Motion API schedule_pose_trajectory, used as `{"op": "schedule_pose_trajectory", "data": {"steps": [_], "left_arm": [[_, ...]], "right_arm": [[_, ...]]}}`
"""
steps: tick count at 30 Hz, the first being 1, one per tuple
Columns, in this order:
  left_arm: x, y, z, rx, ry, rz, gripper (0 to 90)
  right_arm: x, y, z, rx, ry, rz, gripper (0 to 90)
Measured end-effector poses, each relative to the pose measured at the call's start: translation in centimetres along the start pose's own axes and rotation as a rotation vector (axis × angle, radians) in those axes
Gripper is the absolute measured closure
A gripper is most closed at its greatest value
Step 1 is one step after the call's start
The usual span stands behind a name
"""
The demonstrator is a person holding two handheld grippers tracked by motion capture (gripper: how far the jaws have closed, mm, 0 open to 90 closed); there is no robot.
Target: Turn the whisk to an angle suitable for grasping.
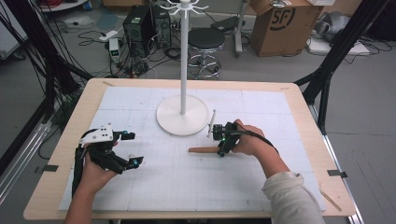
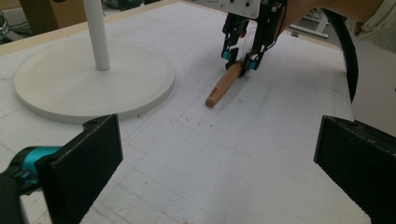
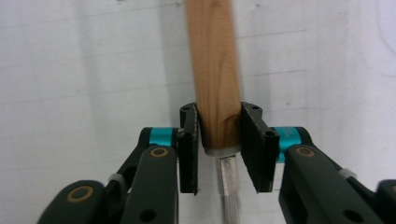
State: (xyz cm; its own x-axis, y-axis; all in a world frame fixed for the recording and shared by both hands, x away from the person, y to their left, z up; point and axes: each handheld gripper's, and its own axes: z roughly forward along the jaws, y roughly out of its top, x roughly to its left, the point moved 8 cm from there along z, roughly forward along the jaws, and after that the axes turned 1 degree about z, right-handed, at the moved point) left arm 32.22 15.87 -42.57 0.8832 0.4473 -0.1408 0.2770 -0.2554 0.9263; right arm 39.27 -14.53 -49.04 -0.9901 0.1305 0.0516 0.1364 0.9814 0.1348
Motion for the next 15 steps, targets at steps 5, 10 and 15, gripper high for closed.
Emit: {"op": "schedule_pose_trajectory", "data": {"steps": [5, 10, 15], "left_arm": [[-0.10, 0.07, 0.08, -0.004, -0.003, -0.001, 1.7], [-0.13, 0.06, 0.13, -0.001, -0.004, 0.000, 1.7], [-0.12, 0.08, 0.11, -0.001, -0.003, 0.002, 1.7]], "right_arm": [[0.20, -0.21, -0.03, -0.015, -0.004, 0.025, 68.7], [0.14, -0.35, -0.22, -0.062, -0.005, 0.071, 60.9], [0.23, -0.46, -0.19, -0.057, -0.014, 0.065, 60.8]]}}
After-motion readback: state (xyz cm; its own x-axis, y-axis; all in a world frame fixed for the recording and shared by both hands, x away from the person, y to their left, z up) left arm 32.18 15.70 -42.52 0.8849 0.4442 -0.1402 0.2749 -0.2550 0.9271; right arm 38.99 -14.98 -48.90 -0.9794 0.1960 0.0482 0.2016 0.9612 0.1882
